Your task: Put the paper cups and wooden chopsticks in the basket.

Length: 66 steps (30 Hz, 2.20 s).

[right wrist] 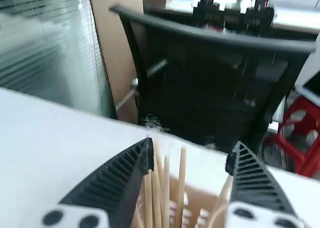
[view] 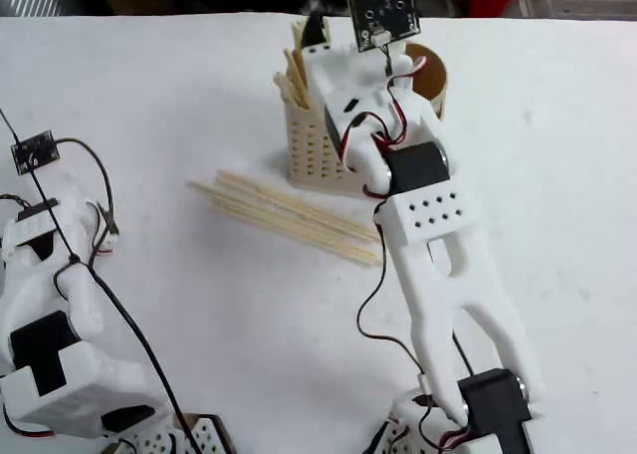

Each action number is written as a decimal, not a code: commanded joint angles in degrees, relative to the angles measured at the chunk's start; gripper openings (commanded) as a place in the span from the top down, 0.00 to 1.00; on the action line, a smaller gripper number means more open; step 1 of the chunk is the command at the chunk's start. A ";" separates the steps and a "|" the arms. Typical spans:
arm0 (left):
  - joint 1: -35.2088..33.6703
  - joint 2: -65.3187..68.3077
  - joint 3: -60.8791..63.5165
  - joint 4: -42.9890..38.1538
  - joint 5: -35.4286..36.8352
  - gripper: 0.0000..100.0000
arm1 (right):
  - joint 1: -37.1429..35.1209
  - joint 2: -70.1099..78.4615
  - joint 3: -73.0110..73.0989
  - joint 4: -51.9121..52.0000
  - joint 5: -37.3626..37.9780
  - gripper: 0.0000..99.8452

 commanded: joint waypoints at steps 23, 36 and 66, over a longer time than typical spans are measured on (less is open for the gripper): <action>0.84 -0.31 -0.26 -0.97 0.35 0.88 | -14.02 13.58 24.62 12.35 40.53 0.86; 0.84 -0.31 -0.26 -0.97 0.35 0.88 | -9.54 26.86 24.09 -3.56 41.05 0.82; 0.84 -0.31 -0.26 -0.97 0.35 0.88 | -14.11 3.47 18.11 31.69 35.78 0.93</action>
